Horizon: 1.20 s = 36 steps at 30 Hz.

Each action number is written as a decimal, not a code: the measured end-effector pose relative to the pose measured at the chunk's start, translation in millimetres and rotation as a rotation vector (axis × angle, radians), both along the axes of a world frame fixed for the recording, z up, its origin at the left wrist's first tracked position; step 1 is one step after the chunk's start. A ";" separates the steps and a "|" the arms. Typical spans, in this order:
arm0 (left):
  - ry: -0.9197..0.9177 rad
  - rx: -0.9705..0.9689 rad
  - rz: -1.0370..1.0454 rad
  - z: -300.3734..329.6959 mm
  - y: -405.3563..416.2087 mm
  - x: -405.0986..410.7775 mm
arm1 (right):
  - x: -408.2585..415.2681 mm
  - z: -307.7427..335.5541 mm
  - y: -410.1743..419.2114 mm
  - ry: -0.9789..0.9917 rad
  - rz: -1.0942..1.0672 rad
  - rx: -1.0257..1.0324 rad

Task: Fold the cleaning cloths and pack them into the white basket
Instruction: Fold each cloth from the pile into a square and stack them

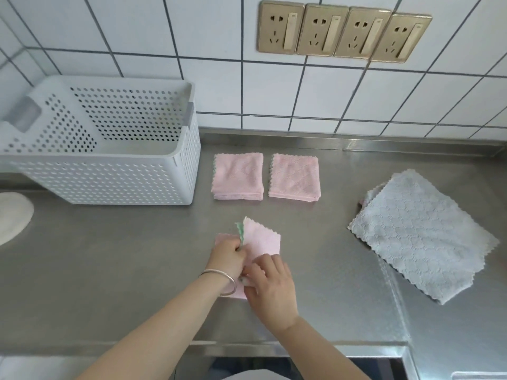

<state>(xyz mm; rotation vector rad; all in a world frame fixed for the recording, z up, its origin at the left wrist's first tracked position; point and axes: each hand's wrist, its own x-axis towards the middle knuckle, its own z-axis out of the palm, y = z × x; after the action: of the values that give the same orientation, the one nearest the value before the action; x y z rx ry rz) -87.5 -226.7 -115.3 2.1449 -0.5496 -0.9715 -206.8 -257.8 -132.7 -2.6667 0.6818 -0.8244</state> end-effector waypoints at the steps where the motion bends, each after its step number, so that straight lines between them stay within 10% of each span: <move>1: 0.002 0.024 0.040 -5.7 6.1 4.2 | 2.1 -3.7 3.7 0.012 0.019 0.006; 11: 0.072 0.094 0.248 -38.2 30.7 30.6 | -9.5 -47.9 9.7 0.541 -0.033 0.098; 27: -0.114 -0.085 0.402 -45.9 34.0 17.0 | -17.9 -41.4 -0.3 0.561 0.086 0.081; 36: -0.869 0.212 -0.454 -76.5 46.6 9.4 | -3.4 -47.9 -30.2 0.697 0.081 0.119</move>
<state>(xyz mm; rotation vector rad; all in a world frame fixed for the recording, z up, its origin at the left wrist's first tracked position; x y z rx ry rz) -78.2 -180.1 -191.8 2.6515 -1.4455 -0.2512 -210.2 -288.0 -180.5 -2.8231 0.7231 0.1948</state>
